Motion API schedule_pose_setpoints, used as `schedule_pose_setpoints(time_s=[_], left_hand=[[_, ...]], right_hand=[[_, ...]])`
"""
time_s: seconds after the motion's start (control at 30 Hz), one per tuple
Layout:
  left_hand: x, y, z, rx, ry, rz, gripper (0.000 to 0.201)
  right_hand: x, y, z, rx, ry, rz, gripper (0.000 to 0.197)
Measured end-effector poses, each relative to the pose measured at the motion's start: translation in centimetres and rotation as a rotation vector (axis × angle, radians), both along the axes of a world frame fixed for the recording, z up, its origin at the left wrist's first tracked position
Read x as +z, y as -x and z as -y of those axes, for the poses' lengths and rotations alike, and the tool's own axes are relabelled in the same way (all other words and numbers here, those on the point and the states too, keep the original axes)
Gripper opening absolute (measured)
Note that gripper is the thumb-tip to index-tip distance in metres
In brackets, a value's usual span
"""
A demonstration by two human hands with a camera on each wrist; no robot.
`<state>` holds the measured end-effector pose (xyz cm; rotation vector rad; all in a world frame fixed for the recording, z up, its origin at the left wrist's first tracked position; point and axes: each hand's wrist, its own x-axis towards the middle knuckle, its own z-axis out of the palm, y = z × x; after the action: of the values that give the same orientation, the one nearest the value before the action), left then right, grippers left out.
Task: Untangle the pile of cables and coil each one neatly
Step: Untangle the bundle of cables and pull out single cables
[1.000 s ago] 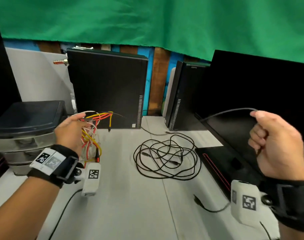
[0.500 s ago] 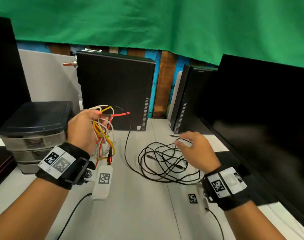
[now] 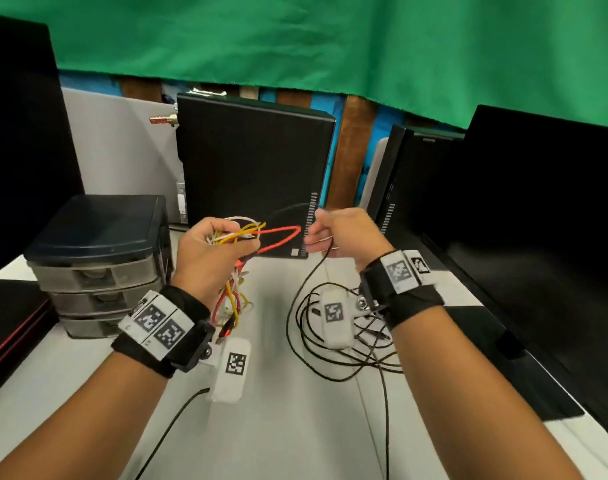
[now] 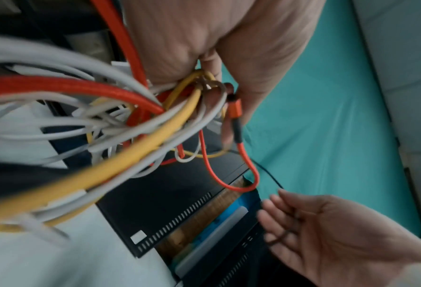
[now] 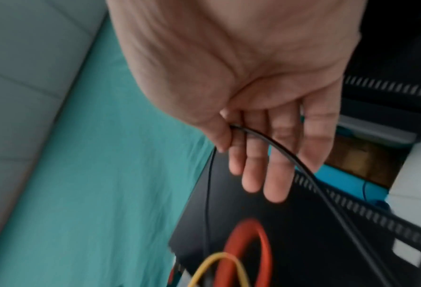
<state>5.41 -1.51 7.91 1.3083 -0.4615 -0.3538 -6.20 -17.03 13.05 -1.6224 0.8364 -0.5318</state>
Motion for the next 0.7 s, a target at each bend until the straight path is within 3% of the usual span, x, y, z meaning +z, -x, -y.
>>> schedule_pose_setpoints(time_s=[0.17, 0.3, 0.43, 0.53, 0.7], left_hand=[[-0.4, -0.6, 0.0, 0.072, -0.127, 0.031, 0.027], [0.1, -1.0, -0.3, 0.033, -0.086, 0.044, 0.021], [0.4, -0.8, -0.1, -0.03, -0.036, 0.001, 0.022], [1.0, 0.0, 0.0, -0.107, 0.011, -0.036, 0.021], [2.8, 2.6, -0.2, -0.306, 0.084, -0.092, 0.019]], right_hand=[[2.3, 3.0, 5.0, -0.296, -0.028, 0.028, 0.041], [0.3, 4.6, 7.6, -0.311, 0.074, -0.257, 0.038], [-3.4, 5.8, 7.5, -0.324, 0.321, -0.492, 0.029], [-5.1, 6.5, 4.8, -0.27, 0.394, -0.361, 0.026], [-6.3, 8.1, -3.7, 0.005, 0.231, -0.054, 0.019]])
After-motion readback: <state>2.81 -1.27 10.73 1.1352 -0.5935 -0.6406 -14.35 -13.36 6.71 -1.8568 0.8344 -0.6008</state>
